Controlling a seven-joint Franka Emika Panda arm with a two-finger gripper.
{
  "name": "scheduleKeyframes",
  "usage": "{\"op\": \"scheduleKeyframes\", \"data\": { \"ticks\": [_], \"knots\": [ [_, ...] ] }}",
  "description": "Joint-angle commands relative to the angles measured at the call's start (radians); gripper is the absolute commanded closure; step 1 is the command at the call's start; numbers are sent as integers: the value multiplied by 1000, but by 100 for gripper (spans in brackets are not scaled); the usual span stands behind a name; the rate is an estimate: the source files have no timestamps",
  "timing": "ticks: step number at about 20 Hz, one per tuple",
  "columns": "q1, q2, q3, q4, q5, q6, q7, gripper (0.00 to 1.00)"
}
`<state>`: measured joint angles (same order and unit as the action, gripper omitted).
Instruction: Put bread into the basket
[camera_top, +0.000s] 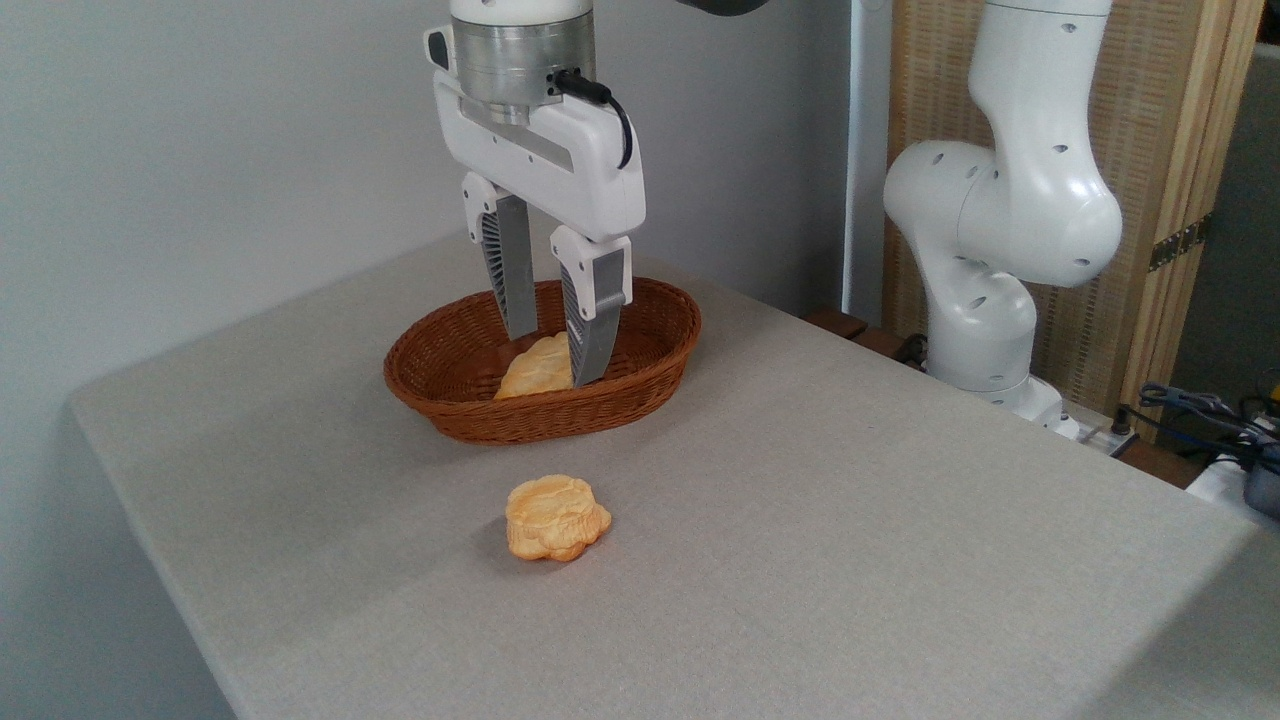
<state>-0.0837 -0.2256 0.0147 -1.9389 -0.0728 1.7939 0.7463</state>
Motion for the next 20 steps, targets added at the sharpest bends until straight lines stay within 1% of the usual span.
{"op": "scheduleKeyframes", "data": {
  "ticks": [1, 5, 12, 15, 20],
  "knots": [
    [-4, -3, 4, 12, 8, -18, 16, 0],
    [-4, -5, 10, 12, 10, -50, 22, 0],
    [-4, -5, 2, 12, 10, -68, 19, 0],
    [-4, -3, 7, 12, 10, -97, 21, 0],
    [-4, 3, 5, 9, 11, -87, 21, 0]
  ]
}}
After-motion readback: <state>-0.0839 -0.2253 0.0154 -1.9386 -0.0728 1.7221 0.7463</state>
